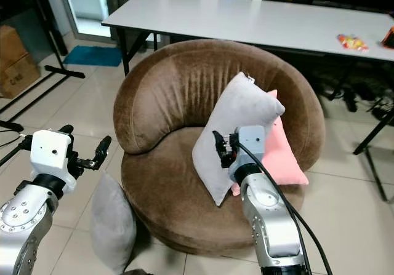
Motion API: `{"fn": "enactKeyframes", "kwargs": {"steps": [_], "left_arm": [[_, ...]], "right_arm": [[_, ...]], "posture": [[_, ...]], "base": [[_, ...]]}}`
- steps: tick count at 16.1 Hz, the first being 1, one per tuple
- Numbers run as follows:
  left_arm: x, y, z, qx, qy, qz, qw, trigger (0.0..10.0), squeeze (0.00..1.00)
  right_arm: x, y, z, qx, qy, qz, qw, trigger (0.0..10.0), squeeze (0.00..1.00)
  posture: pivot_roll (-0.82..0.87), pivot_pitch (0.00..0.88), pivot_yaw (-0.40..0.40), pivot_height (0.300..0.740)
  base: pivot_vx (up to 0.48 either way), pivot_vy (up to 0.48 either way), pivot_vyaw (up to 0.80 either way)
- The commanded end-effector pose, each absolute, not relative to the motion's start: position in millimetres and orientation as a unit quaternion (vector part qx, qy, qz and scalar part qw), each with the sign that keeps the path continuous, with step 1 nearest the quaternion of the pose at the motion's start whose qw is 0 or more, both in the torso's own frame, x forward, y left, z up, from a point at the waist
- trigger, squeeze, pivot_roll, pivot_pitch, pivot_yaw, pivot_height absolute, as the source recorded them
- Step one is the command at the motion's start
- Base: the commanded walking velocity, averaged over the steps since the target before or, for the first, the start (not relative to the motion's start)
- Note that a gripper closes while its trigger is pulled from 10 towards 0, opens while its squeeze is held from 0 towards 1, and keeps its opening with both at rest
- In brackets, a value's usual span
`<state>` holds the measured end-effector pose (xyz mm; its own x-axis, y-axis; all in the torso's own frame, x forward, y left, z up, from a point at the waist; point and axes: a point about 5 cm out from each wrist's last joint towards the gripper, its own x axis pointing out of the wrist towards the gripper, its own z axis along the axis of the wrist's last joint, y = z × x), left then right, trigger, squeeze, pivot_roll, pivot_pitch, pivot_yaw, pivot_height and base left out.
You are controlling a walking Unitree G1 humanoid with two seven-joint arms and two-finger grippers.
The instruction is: Move the pillow to the sofa from floor
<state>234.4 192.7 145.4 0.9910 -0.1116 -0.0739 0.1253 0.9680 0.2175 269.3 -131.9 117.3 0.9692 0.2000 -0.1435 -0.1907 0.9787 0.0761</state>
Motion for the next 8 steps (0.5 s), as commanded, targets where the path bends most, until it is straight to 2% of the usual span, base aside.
{"fn": "enactKeyframes", "kwargs": {"steps": [1, 8], "left_arm": [[234.3, 191.9, 146.5, 0.116, 0.032, -0.063, 0.991, 10.0, 0.00], [235.3, 192.0, 146.3, 0.119, 0.034, -0.066, 0.990, 10.0, 0.00]], "right_arm": [[270.4, -132.7, 124.3, 0.024, 0.064, 0.095, 0.993, 10.0, 0.00], [269.3, -132.8, 125.4, 0.051, 0.068, 0.100, 0.991, 10.0, 0.00]], "posture": [[-0.01, 0.000, -0.001, 0.740], [-0.01, 0.000, 0.006, 0.740]], "base": [[0.000, 0.315, 0.00], [0.000, 0.316, 0.00]]}}
